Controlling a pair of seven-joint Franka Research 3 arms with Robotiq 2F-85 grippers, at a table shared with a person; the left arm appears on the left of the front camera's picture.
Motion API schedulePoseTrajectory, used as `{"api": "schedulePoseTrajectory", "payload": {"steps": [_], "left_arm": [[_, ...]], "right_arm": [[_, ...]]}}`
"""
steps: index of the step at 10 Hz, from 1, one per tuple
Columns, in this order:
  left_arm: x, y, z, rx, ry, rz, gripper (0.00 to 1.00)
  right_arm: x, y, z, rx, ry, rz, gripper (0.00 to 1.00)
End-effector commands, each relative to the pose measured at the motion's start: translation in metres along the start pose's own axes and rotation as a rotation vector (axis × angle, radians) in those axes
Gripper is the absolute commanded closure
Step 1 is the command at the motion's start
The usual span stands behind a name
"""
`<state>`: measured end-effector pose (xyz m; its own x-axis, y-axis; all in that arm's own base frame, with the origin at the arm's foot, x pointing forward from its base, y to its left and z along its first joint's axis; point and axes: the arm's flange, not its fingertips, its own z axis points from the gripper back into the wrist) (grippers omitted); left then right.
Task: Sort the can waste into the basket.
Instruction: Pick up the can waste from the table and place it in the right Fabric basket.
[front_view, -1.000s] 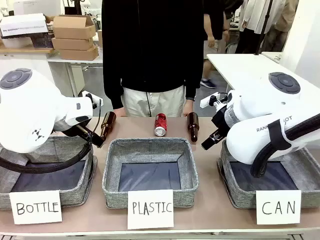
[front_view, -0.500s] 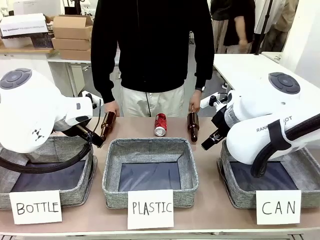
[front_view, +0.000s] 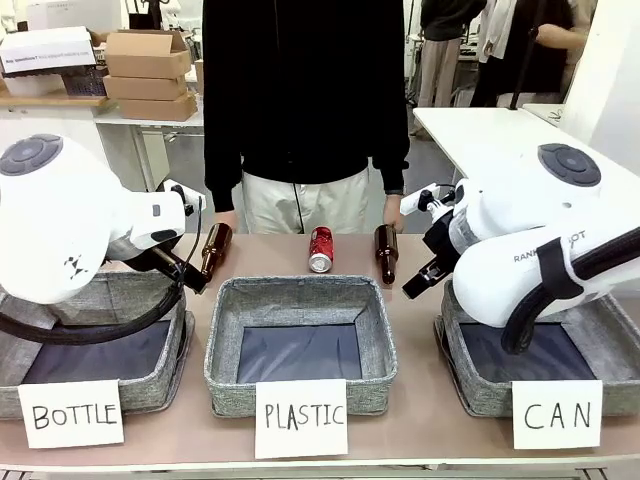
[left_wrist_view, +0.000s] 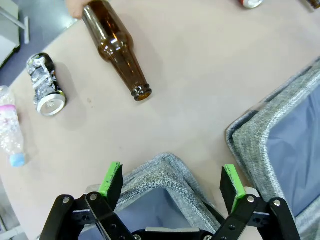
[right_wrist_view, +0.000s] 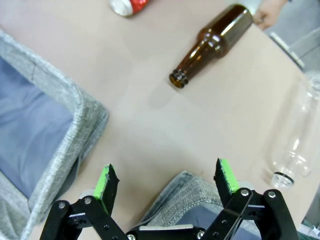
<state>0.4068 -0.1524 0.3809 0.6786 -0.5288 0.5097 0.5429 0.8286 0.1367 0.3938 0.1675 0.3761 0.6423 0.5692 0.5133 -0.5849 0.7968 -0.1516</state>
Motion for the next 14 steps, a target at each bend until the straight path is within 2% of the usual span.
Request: {"api": "schedulePoseTrajectory", "payload": {"steps": [1, 2, 3, 4, 5, 6, 7, 8, 9, 10, 11, 12, 13, 14], "left_arm": [[0.022, 0.017, 0.066, -0.042, -0.008, 0.071, 0.0], [0.026, 0.023, 0.129, -0.108, -0.005, 0.152, 0.0], [0.019, 0.025, 0.179, -0.144, 0.016, 0.214, 0.0], [0.004, 0.023, 0.215, -0.155, -0.027, 0.218, 0.0], [-0.01, 0.021, 0.23, -0.234, -0.06, 0.183, 0.0], [0.017, 0.016, 0.176, -0.142, -0.022, 0.167, 0.0], [0.017, 0.016, 0.176, -0.142, -0.022, 0.167, 0.0], [-0.003, 0.015, 0.236, -0.183, -0.049, 0.18, 0.0], [-0.005, 0.028, 0.229, -0.48, -0.066, 0.309, 0.0], [-0.023, 0.057, 0.235, -0.796, -0.141, 0.468, 0.0], [-0.053, 0.096, 0.236, -1.045, -0.26, 0.679, 0.0], [-0.074, 0.117, 0.226, -1.141, -0.34, 0.85, 0.0], [-0.096, 0.133, 0.212, -1.2, -0.403, 0.964, 0.0], [-0.112, 0.146, 0.195, -1.224, -0.442, 1.085, 0.0]], "right_arm": [[0.016, -0.013, 0.075, 0.085, -0.066, -0.075, 0.0], [0.01, -0.015, 0.143, 0.106, -0.042, -0.174, 0.0], [-0.007, -0.013, 0.192, 0.137, 0.02, -0.223, 0.0], [-0.029, -0.009, 0.224, 0.138, 0.046, -0.242, 0.0], [-0.048, -0.003, 0.235, 0.088, 0.045, -0.265, 0.0], [-0.055, 0.002, 0.218, -0.195, 0.014, -0.314, 0.0], [-0.018, -0.011, 0.215, 0.123, 0.011, -0.222, 0.0], [-0.029, -0.011, 0.243, 0.026, 0.004, -0.264, 0.0], [-0.03, -0.021, 0.239, 0.386, -0.068, -0.448, 0.0], [-0.05, -0.047, 0.245, 0.815, -0.086, -0.717, 0.0], [-0.084, -0.086, 0.236, 0.993, -0.014, -1.163, 0.0], [-0.125, -0.118, 0.23, 1.167, -0.072, -1.422, 0.0], [-0.163, -0.141, 0.225, 1.256, -0.236, -1.588, 0.0], [-0.187, -0.155, 0.218, 1.281, -0.356, -1.665, 0.0]]}}
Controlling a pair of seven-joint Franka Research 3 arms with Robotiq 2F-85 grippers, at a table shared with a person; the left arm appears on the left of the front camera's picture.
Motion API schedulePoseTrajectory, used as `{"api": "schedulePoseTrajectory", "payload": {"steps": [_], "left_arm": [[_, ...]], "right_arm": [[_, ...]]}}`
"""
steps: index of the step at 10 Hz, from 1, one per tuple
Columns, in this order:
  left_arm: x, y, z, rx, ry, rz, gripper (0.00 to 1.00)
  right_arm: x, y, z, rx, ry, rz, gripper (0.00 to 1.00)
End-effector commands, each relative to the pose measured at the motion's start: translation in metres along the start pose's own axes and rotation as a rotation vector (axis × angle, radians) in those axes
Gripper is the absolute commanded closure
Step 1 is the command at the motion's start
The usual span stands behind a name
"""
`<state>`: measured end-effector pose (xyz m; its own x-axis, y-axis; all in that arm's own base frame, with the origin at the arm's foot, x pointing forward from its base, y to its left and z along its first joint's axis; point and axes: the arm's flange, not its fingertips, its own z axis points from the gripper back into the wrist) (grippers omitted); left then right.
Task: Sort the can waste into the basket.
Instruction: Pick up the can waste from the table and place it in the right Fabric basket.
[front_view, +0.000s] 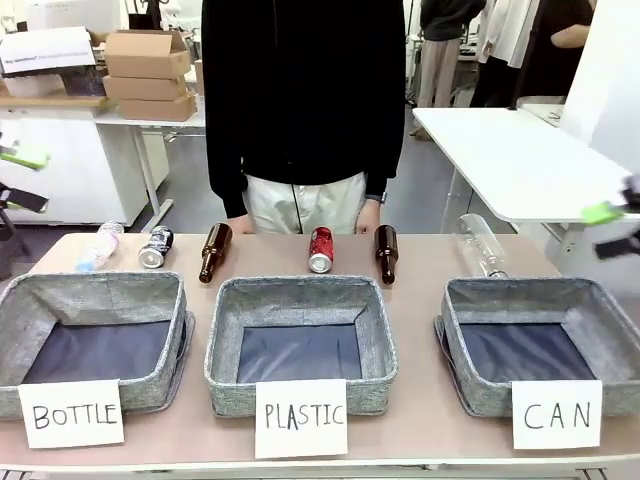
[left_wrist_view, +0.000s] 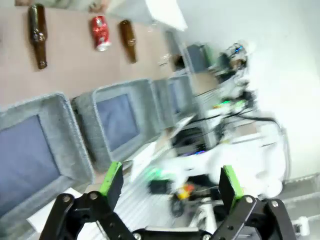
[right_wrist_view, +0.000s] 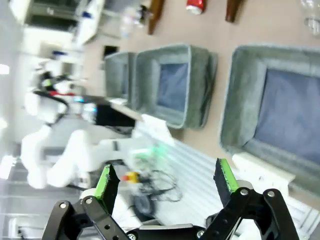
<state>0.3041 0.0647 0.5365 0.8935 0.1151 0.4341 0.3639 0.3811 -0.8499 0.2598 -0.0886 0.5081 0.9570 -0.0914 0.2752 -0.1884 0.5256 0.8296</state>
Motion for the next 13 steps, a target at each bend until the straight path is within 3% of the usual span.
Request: {"api": "schedulePoseTrajectory", "payload": {"steps": [1, 2, 3, 4, 11, 13], "left_arm": [[-0.001, 0.049, -0.02, -0.283, -0.222, 0.43, 0.0], [0.006, 0.054, -0.038, -0.263, -0.15, 0.458, 0.0], [0.02, 0.051, -0.058, -0.11, -0.058, 0.481, 0.0], [0.005, 0.053, 0.006, -0.196, -0.104, 0.279, 0.0], [0.005, 0.048, 0.011, -0.19, -0.112, 0.3, 0.0], [0.053, 0.052, -0.019, 0.18, -0.093, 0.181, 0.0]], "right_arm": [[-0.007, -0.038, 0.007, 0.523, -0.425, -0.773, 0.0], [-0.001, -0.037, 0.002, 0.476, -0.422, -0.727, 0.0], [0.009, -0.028, -0.006, 0.265, -0.425, -0.651, 0.0], [-0.011, -0.051, 0.027, 0.185, -0.096, -0.276, 0.0], [-0.011, -0.051, 0.027, 0.185, -0.096, -0.276, 0.0], [-0.011, -0.051, 0.027, 0.185, -0.096, -0.276, 0.0]]}}
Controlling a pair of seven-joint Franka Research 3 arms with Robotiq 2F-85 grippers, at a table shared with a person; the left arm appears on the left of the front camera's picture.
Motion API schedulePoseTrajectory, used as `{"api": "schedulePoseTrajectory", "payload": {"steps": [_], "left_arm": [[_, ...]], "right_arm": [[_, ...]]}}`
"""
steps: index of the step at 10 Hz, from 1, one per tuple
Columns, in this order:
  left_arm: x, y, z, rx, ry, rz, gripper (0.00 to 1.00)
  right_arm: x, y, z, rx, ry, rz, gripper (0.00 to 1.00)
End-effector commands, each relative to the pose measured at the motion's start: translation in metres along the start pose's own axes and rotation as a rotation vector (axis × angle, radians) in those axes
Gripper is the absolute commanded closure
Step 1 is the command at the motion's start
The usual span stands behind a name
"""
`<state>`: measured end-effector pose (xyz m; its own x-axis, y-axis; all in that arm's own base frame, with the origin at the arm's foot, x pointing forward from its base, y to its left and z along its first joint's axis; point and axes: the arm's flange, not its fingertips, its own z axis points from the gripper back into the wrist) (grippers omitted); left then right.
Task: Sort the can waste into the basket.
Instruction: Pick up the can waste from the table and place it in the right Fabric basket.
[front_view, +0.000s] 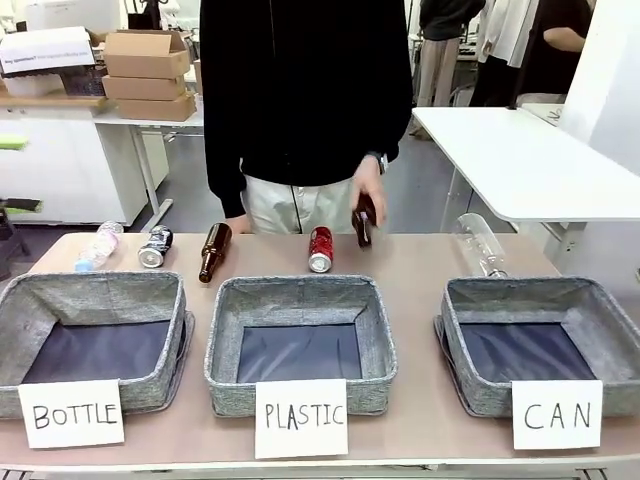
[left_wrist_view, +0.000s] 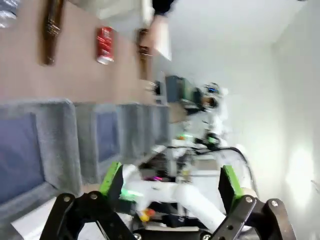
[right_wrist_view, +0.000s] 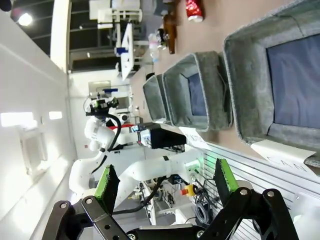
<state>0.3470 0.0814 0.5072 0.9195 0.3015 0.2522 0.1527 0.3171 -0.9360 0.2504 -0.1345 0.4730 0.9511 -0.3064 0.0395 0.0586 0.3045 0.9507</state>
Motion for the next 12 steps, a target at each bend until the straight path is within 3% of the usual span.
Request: {"api": "schedulePoseTrajectory", "payload": {"steps": [1, 2, 4, 5, 6, 7, 8, 9, 10, 11, 12], "left_arm": [[0.061, 0.009, -0.036, 0.403, 0.044, -0.182, 0.0], [0.089, 0.02, -0.053, 0.656, 0.003, -0.317, 0.0], [0.125, 0.045, -0.081, 0.785, 0.101, -0.372, 0.0], [0.122, 0.033, -0.089, 0.46, 0.09, -0.155, 0.0], [0.11, 0.028, -0.082, 0.599, 0.063, -0.337, 0.0], [0.123, 0.044, -0.096, 0.607, 0.082, -0.307, 0.0], [0.097, 0.011, -0.066, 0.455, 0.18, -0.332, 0.0], [0.065, -0.032, -0.009, 0.303, 0.199, -0.367, 0.0], [0.02, -0.076, 0.065, 0.225, 0.04, -0.38, 0.0], [-0.024, -0.107, 0.119, 0.255, -0.151, -0.417, 0.0], [-0.054, -0.126, 0.155, 0.283, -0.27, -0.411, 0.0]], "right_arm": [[0.003, 0.002, 0.003, 0.005, 0.006, 0.029, 0.0], [0.003, 0.002, 0.003, 0.005, 0.006, 0.029, 0.0], [0.003, 0.002, 0.003, 0.005, 0.006, 0.029, 0.0], [0.003, 0.002, 0.003, 0.005, 0.006, 0.029, 0.0], [0.003, 0.002, 0.003, 0.005, 0.006, 0.029, 0.0], [0.003, 0.002, 0.003, 0.005, 0.006, 0.029, 0.0], [0.003, 0.002, 0.003, 0.005, 0.006, 0.029, 0.0], [0.003, 0.002, 0.003, 0.005, 0.006, 0.029, 0.0], [0.003, 0.002, 0.003, 0.005, 0.006, 0.029, 0.0], [0.003, 0.002, 0.003, 0.005, 0.006, 0.029, 0.0], [0.003, 0.002, 0.003, 0.005, 0.006, 0.029, 0.0]]}}
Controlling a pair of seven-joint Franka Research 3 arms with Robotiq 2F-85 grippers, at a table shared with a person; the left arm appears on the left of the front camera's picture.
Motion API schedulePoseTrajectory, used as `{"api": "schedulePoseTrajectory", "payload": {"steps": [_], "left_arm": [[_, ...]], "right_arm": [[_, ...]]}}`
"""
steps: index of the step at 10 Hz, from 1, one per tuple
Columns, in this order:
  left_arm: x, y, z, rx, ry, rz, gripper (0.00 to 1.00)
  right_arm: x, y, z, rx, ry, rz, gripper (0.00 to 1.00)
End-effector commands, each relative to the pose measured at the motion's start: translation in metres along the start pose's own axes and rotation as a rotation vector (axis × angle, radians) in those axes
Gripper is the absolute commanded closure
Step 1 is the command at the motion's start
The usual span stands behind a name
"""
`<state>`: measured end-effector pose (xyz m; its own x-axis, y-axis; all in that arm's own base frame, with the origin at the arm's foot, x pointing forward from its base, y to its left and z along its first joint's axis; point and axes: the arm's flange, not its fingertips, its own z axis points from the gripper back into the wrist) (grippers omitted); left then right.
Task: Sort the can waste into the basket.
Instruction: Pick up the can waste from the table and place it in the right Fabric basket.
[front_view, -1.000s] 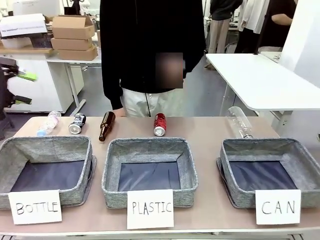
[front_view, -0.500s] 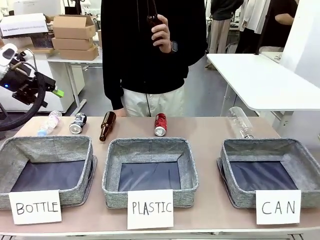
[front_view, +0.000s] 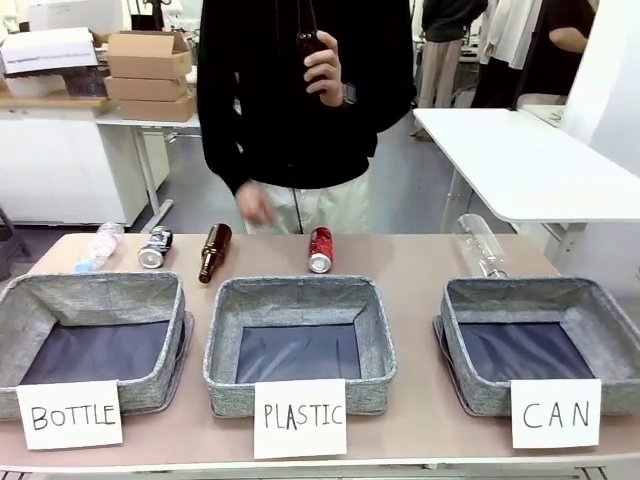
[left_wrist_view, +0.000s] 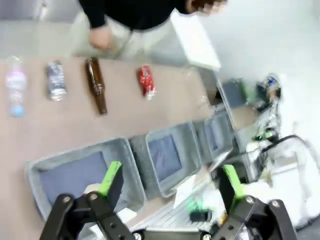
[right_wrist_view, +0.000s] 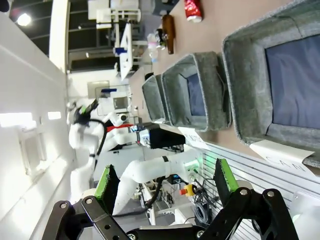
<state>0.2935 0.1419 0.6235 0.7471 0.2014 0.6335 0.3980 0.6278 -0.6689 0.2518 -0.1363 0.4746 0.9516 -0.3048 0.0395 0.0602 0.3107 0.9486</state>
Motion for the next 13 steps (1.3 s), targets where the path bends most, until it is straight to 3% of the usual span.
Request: {"api": "schedulePoseTrajectory", "payload": {"steps": [1, 3, 4, 13], "left_arm": [[-0.047, -0.042, 0.107, 0.13, -0.231, 0.072, 0.0], [-0.062, -0.025, 0.151, 0.091, -0.294, 0.2, 0.0], [-0.053, -0.049, 0.124, 0.089, -0.253, 0.066, 0.0], [-0.053, -0.049, 0.124, 0.089, -0.253, 0.066, 0.0]], "right_arm": [[0.001, 0.001, 0.001, 0.012, 0.004, 0.028, 0.0], [0.001, 0.001, 0.001, 0.012, 0.004, 0.028, 0.0], [0.001, 0.001, 0.001, 0.012, 0.004, 0.028, 0.0], [0.001, 0.001, 0.001, 0.012, 0.004, 0.028, 0.0]]}}
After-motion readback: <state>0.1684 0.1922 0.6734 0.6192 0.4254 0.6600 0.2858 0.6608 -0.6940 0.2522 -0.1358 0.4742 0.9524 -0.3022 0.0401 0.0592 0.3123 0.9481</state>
